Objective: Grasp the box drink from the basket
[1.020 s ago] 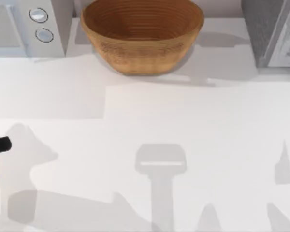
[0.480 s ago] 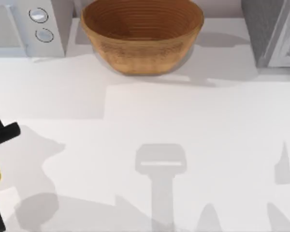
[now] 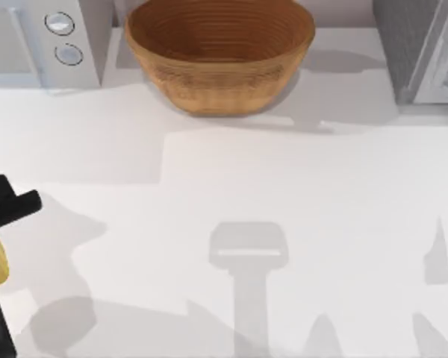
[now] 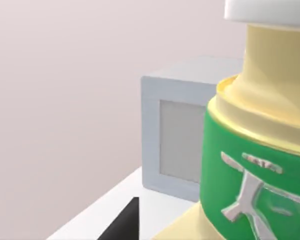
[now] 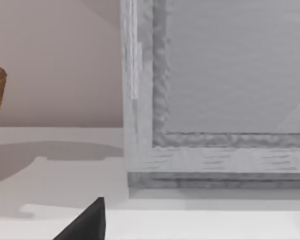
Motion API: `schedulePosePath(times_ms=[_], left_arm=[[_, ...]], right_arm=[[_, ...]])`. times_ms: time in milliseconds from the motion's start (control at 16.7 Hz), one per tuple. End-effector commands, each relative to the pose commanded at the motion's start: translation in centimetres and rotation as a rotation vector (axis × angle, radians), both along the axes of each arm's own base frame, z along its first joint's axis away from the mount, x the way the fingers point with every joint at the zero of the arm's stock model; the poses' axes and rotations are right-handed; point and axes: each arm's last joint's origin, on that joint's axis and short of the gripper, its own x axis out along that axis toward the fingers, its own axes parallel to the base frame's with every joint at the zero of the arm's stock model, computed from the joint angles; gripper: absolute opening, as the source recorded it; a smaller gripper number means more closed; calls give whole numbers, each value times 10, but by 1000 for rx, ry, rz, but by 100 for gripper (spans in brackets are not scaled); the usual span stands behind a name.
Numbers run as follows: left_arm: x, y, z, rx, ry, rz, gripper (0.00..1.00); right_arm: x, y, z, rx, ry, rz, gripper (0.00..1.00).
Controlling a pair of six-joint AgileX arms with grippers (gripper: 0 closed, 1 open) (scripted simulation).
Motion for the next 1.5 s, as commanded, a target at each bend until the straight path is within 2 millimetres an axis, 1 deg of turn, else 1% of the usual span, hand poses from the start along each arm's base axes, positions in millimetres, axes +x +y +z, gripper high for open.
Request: schedulePosePath(times_ms=[360, 600, 840, 1260, 1500], left_arm=[[15, 3, -17, 7, 5, -3, 0], [27, 10, -31, -3, -5, -2, 0], [35, 18, -42, -9, -10, -2, 0], [36, 20, -46, -11, -10, -1, 0], [36, 20, -46, -11, -10, -1, 30]], right_arm=[[0, 0, 0, 0, 0, 0, 100], [0, 0, 0, 0, 0, 0, 100], [0, 0, 0, 0, 0, 0, 100], [0, 0, 0, 0, 0, 0, 100], [0, 0, 0, 0, 0, 0, 100]])
